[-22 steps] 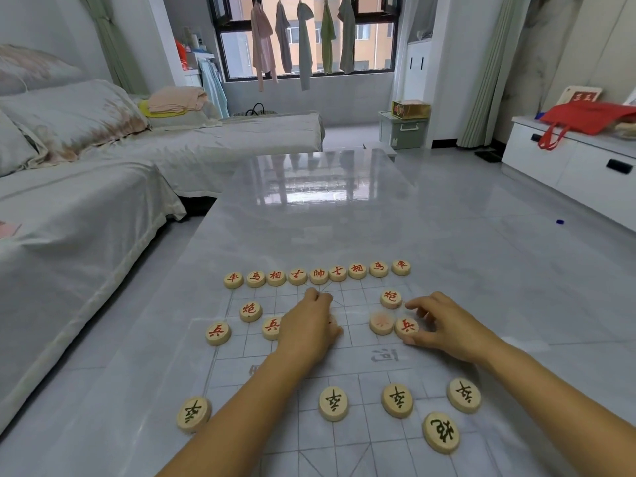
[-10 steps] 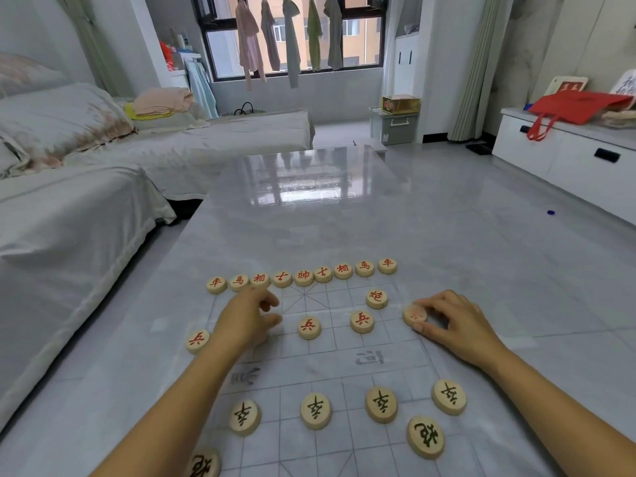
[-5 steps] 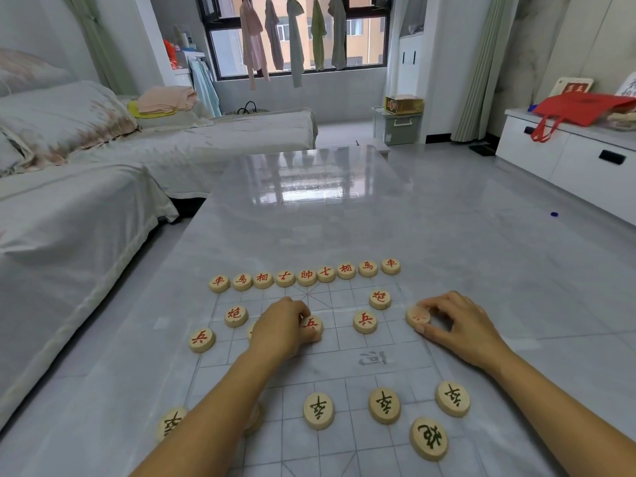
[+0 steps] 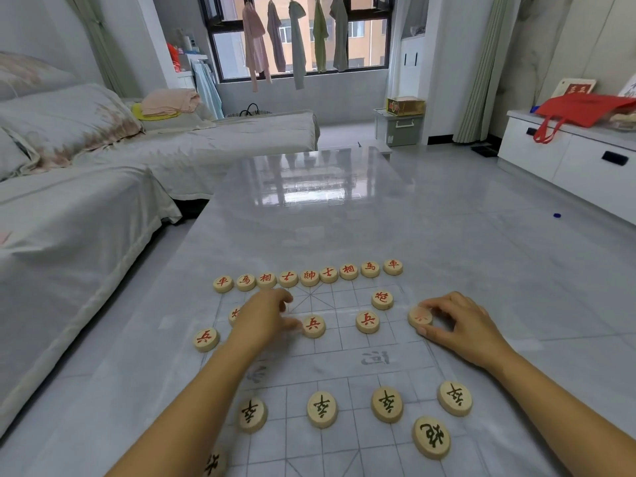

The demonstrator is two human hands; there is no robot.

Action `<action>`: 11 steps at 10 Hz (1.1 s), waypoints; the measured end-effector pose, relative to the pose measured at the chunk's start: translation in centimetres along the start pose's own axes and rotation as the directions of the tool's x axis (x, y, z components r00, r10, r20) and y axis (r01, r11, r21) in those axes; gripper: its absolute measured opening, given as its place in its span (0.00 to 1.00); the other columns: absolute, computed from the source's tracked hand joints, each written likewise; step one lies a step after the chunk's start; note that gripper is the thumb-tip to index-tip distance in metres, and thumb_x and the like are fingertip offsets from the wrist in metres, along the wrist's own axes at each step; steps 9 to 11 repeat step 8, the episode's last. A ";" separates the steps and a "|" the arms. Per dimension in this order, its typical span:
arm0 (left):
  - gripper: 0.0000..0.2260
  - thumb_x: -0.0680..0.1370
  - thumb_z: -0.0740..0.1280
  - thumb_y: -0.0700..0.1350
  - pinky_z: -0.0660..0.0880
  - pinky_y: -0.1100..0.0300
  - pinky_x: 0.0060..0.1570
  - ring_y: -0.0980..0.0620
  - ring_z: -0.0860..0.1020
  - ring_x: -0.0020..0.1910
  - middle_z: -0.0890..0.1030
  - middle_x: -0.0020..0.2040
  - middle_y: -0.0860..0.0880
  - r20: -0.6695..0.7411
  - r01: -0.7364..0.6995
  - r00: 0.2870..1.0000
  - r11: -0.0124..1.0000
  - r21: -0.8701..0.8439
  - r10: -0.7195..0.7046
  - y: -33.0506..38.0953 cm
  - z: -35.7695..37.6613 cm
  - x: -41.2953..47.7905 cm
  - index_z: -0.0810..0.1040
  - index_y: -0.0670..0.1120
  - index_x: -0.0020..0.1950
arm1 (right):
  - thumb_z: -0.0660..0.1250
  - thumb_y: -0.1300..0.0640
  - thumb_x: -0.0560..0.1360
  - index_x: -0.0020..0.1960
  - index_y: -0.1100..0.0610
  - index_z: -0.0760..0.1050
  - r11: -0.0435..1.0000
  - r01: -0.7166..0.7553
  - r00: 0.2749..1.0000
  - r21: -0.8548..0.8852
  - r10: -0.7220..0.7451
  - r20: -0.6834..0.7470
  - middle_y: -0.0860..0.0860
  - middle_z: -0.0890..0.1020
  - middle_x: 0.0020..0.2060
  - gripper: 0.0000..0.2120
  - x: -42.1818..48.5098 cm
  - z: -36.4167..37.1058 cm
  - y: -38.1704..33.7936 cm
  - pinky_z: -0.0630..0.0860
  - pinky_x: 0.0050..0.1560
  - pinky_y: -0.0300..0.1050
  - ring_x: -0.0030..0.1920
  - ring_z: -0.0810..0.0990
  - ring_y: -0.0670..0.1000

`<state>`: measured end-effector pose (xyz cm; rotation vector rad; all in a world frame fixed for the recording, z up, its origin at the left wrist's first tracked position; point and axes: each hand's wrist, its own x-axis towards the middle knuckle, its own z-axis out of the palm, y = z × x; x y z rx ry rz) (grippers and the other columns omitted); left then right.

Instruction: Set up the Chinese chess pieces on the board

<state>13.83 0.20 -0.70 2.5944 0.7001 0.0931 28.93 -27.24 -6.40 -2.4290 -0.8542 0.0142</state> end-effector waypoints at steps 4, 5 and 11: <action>0.14 0.73 0.70 0.46 0.70 0.58 0.45 0.50 0.73 0.48 0.76 0.51 0.49 -0.165 0.170 0.971 0.984 -0.045 -0.175 -7.6 -3.7 -1.7 0.76 0.46 0.57 | 0.71 0.44 0.68 0.58 0.44 0.73 1.000 -0.017 1.000 0.009 0.017 0.012 0.43 0.73 0.45 0.19 -0.1 -0.1 0.1 0.68 0.53 0.45 0.49 0.72 0.45; 0.13 0.73 0.70 0.46 0.69 0.58 0.45 0.51 0.72 0.47 0.75 0.49 0.50 -0.201 0.181 0.961 0.981 -0.066 -0.191 -9.1 -4.1 -2.5 0.77 0.46 0.56 | 0.72 0.43 0.66 0.56 0.42 0.73 0.999 -0.028 0.999 0.029 0.027 0.023 0.42 0.74 0.45 0.19 -0.3 -0.2 -0.2 0.70 0.54 0.47 0.49 0.73 0.45; 0.14 0.71 0.72 0.45 0.68 0.60 0.37 0.53 0.74 0.40 0.77 0.46 0.50 -0.343 0.120 0.920 0.968 -0.220 -0.192 -12.5 -6.9 -8.3 0.77 0.47 0.55 | 0.71 0.50 0.69 0.55 0.47 0.73 0.921 -0.137 0.991 0.366 0.125 0.056 0.48 0.77 0.46 0.15 -0.4 -1.2 -0.9 0.71 0.49 0.42 0.51 0.76 0.51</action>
